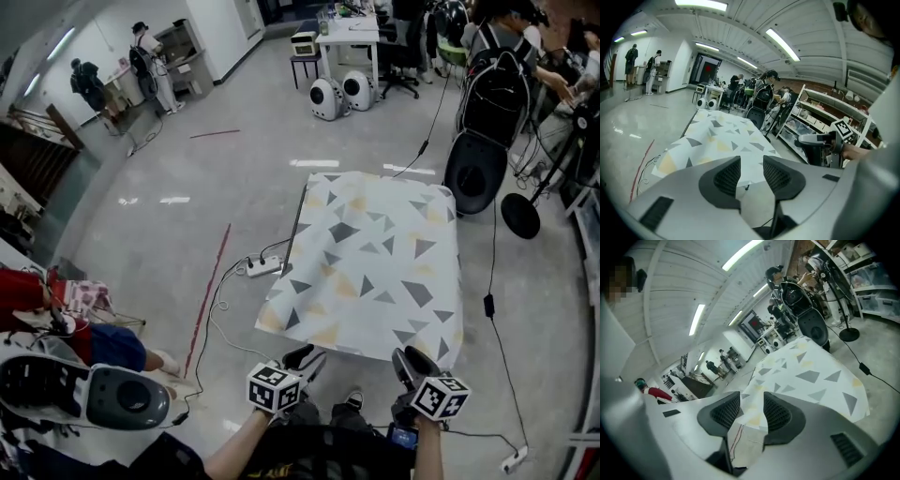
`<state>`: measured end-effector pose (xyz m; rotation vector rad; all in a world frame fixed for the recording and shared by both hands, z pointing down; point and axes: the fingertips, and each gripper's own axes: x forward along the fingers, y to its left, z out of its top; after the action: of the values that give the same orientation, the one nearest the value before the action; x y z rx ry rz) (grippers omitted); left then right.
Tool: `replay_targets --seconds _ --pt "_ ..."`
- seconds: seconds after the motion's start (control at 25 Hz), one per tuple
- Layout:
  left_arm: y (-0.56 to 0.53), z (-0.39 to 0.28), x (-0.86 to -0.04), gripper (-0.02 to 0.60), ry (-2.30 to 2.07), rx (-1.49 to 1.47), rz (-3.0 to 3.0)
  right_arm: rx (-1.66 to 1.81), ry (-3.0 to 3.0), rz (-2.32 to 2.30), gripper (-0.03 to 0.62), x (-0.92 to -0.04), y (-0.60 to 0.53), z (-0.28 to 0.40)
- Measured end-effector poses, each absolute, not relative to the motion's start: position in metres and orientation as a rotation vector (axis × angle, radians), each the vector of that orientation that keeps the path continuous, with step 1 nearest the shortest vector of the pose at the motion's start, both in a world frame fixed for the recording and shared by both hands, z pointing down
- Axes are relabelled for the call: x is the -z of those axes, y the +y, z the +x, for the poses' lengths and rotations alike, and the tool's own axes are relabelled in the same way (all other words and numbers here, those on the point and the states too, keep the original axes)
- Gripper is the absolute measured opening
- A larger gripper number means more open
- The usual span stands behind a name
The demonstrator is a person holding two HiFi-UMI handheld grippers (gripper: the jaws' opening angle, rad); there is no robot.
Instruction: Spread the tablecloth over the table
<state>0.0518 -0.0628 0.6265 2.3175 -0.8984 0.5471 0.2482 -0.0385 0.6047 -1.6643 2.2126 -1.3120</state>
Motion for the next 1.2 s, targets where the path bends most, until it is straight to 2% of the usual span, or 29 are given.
replay_targets --seconds 0.16,0.48,0.8,1.2 --pt "-0.050 0.030 -0.603 0.159 -0.890 -0.497 2.369 1.270 2.309 -1.544 0.129 -0.577 -0.041 0.200" --pt "-0.027 -0.035 -0.565 0.086 -0.947 -0.402 2.451 1.214 2.514 -1.334 0.106 -0.539 -0.029 0.084" --pt "0.003 -0.094 -0.537 0.055 -0.941 -0.303 2.492 1.123 2.650 -1.245 0.055 -0.513 0.003 -0.012" --pt "0.038 -0.130 -0.515 0.052 -0.900 -0.304 2.617 0.965 2.781 -1.238 0.045 -0.497 0.038 -0.073"
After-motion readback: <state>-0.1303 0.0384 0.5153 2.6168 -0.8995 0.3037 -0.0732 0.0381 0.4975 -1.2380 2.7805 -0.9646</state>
